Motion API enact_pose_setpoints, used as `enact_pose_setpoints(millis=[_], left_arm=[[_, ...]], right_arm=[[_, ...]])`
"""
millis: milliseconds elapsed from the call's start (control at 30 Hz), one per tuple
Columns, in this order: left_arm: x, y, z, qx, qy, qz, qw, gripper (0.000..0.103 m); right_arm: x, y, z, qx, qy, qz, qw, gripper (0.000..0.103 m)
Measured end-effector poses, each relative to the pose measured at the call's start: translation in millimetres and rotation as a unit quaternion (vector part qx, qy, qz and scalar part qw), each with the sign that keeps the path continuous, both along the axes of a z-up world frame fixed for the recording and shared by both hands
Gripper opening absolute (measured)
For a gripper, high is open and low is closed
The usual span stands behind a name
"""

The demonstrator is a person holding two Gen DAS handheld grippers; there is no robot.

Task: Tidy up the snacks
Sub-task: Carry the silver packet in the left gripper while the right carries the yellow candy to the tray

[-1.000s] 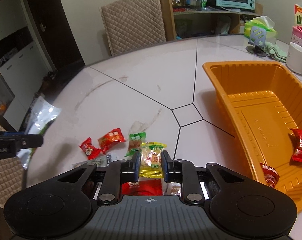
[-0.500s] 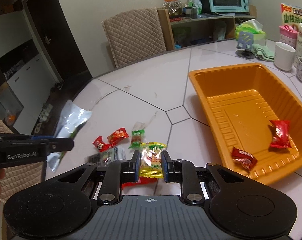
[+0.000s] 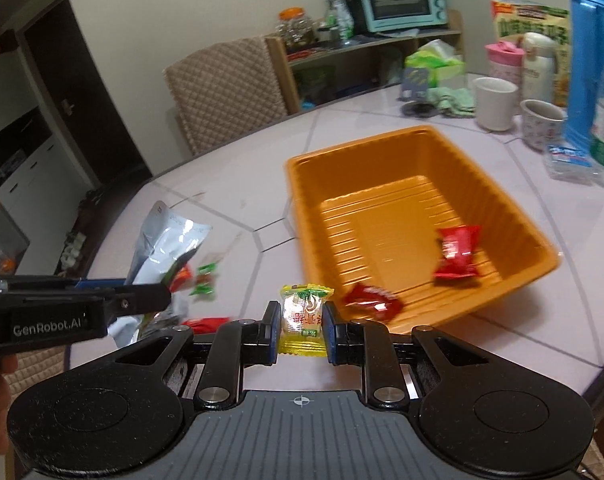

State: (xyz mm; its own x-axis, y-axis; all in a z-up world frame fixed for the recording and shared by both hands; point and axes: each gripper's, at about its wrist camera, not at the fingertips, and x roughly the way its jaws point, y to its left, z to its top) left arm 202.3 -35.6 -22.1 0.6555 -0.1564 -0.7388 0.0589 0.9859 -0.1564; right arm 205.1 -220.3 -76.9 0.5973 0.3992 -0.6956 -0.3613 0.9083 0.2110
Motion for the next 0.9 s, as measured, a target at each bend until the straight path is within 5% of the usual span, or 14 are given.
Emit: enact_pose_setpoints(millis=[433, 900], left_arm=[[49, -65, 0, -0.012, 0.004, 0.010, 0.9999, 0.027], [113, -90, -14, -0.029, 0.029, 0.060, 0.9974, 0.027]], right_arm=[[44, -66, 9, 0.000, -0.005, -0.028, 1.000, 0.022], [119, -79, -6, 0.014, 0.011, 0.004, 1.000, 0.022]])
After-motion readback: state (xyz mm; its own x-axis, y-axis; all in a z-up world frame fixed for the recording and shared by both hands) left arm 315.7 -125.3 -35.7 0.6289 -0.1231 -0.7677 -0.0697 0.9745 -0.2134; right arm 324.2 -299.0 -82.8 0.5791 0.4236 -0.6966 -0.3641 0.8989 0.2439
